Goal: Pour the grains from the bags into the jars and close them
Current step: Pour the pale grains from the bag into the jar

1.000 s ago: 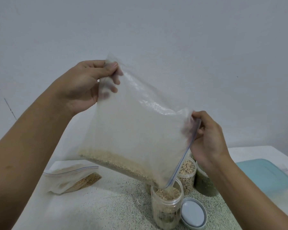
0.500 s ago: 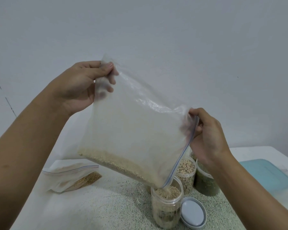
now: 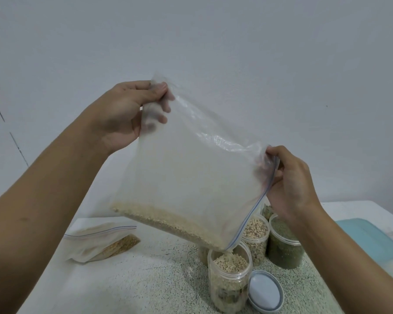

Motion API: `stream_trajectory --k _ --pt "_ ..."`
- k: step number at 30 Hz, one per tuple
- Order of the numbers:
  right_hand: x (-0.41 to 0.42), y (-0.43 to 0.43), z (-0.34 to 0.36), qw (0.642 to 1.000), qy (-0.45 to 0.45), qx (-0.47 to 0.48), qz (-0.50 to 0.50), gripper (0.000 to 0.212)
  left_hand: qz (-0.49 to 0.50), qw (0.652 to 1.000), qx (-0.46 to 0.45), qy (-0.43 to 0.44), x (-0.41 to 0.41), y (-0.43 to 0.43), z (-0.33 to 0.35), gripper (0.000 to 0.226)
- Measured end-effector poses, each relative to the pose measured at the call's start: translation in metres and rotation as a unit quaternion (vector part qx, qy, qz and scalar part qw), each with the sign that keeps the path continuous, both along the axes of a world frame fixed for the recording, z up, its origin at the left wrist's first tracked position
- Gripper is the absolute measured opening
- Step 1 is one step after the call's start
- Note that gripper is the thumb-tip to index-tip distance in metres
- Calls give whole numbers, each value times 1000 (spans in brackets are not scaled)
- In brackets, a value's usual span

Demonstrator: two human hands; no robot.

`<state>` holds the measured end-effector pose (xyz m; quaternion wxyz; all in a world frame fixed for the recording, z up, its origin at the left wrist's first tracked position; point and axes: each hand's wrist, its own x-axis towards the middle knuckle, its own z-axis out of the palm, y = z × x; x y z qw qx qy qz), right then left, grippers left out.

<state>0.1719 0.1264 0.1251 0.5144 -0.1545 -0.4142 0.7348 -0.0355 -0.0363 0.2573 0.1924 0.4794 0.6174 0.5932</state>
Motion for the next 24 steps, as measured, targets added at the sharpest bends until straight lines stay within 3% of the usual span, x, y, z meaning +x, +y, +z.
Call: stream_trajectory --k 13,24 --pt "10 9 0 1000 11 -20 -10 19 -16 1000 2 12 8 9 1 23" --pt "20 -4 5 999 17 -39 -7 31 -26 999 1 22 12 7 0 22"
